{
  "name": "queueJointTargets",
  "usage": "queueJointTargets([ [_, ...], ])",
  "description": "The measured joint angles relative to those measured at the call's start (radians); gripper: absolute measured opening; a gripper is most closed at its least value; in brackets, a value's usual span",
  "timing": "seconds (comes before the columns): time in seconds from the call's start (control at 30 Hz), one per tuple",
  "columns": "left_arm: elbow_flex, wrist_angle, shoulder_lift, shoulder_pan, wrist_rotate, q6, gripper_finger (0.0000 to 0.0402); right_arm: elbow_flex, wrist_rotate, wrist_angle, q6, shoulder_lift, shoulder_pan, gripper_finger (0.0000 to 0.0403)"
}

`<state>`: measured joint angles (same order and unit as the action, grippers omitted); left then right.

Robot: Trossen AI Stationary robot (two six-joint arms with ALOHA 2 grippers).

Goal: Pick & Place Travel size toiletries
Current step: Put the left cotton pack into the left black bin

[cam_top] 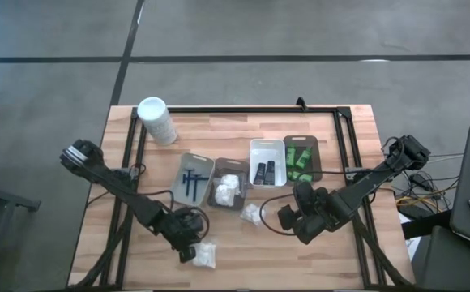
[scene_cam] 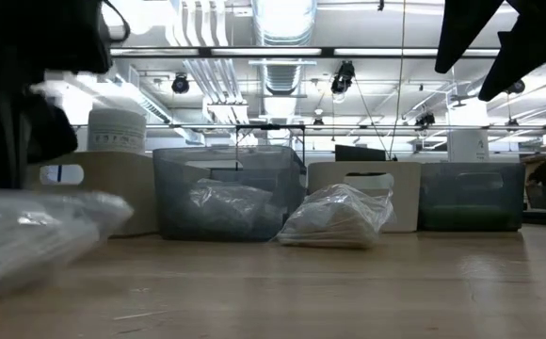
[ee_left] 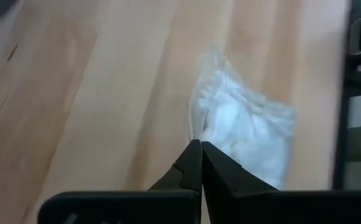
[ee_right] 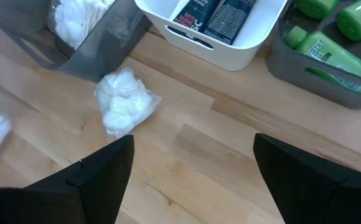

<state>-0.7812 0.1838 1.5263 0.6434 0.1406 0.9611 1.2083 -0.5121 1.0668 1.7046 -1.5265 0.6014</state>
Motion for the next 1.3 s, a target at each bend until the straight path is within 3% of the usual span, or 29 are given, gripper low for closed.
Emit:
queueJointTargets([
  [0.1, -0.048, 0.051, -0.017, 0.000, 0.013, -0.021, 0.0003, 0.000, 0.000, 0.000, -0.001, 0.000, 0.000, 0.0331],
  [0.5, -0.294, 0.371, -0.077, -0.020, 0.229, -0.181, 0.0001, 0.000, 0.001, -0.001, -0.011, 0.008, 0.000, 0.0349],
  [0.83, -0.518, 0.514, -0.077, -0.195, 0.331, -0.473, 0.0001, 0.001, 0.001, -0.002, -0.006, 0.008, 0.000, 0.0329],
  [1.03, -0.520, 0.521, -0.077, -0.378, 0.306, -0.644, 0.0000, 0.001, 0.001, -0.003, 0.023, 0.008, 0.000, 0.0314],
  [1.3, -0.390, 0.367, -0.077, -0.514, 0.134, -0.720, 0.0000, 0.001, 0.016, -0.003, 0.053, 0.008, 0.000, 0.0312],
])
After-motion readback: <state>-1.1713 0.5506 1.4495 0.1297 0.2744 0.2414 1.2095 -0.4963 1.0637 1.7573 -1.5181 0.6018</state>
